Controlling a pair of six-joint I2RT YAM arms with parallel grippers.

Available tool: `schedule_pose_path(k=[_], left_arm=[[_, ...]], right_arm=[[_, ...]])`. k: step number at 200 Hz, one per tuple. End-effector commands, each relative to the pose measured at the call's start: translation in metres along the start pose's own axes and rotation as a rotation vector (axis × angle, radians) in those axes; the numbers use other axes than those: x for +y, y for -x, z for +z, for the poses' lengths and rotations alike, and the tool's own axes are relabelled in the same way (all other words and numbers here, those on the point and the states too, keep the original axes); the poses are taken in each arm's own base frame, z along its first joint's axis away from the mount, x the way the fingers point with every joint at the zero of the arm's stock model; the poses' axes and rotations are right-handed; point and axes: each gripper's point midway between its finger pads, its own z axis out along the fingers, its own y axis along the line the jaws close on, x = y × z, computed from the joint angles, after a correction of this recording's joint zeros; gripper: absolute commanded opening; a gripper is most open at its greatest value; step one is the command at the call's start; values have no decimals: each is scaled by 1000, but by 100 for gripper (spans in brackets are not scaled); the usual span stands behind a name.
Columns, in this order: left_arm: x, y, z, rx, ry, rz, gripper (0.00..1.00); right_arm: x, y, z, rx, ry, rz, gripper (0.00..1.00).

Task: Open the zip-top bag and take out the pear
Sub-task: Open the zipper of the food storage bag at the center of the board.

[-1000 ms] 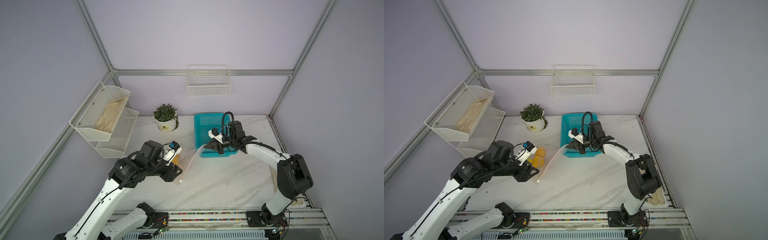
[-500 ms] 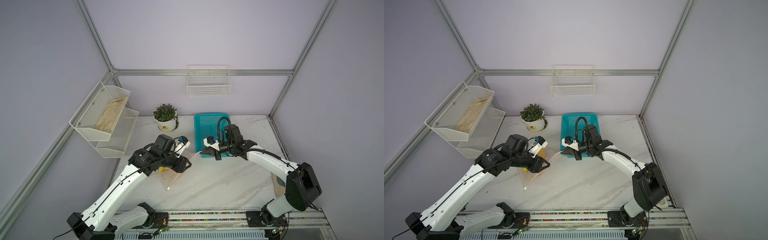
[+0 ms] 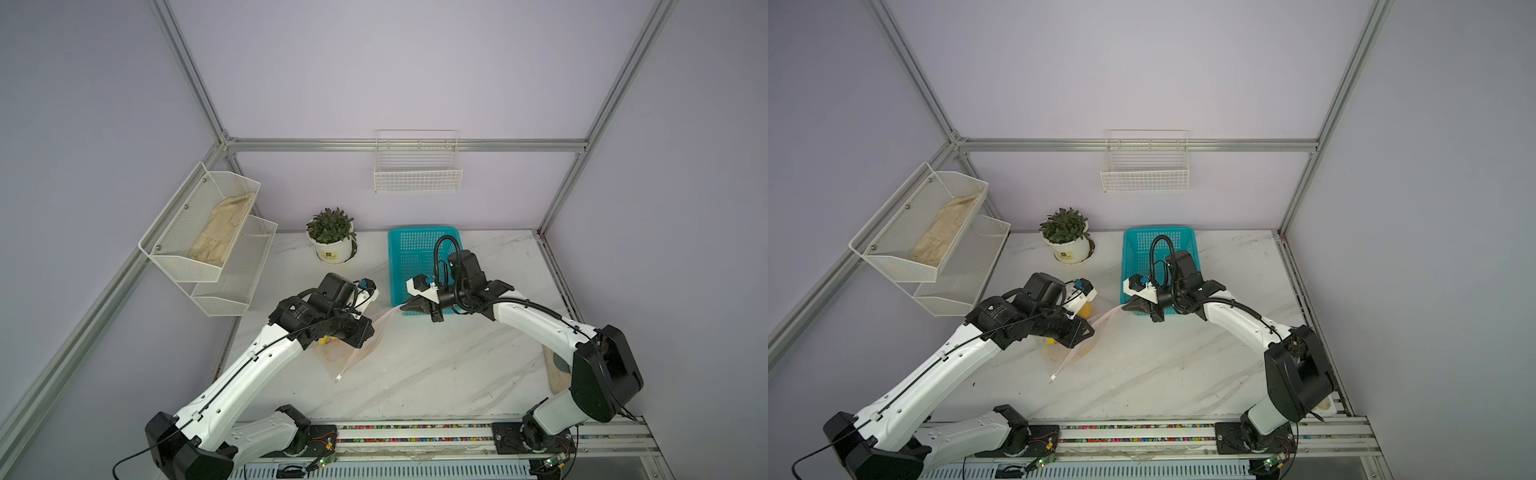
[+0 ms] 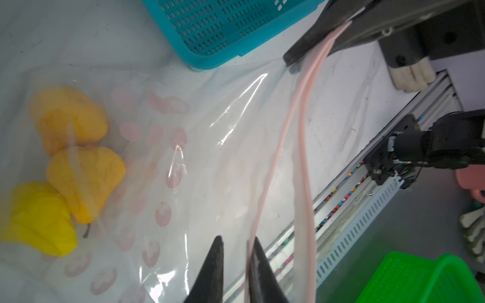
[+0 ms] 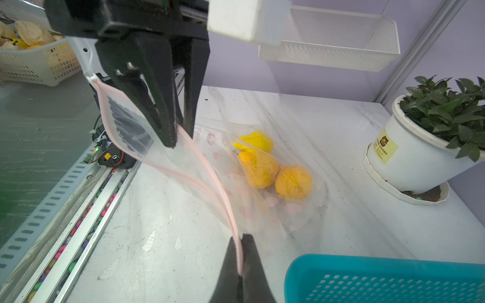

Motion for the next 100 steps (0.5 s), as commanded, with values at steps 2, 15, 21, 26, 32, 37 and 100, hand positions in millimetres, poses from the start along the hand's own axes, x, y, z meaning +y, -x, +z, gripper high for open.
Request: schedule_pose_path(k=[2,15,21,26,32,37,100], left_arm=[[14,-3,6,19,61,9,0],[14,4,7,-3,66,-8,0],[13,9,8,-21,59,-22,0],[11,13,9,-40,47,-33,0],[8,18,11,-65,27,-62,0],[6,23,12,-87,11,-81,0],[11,40,64,-144,-44,-312,0]], right_arm=[[7,10,-6,-9,6,-28,0],[3,9,-6,-2,-20,10,0],[-2,8,-7,6,-54,51,9],[-7,7,-8,13,-90,85,22],[-14,5,-11,27,-143,134,36],[-19,4,-16,40,-195,182,48],[-18,-7,-54,-7,-460,788,65]])
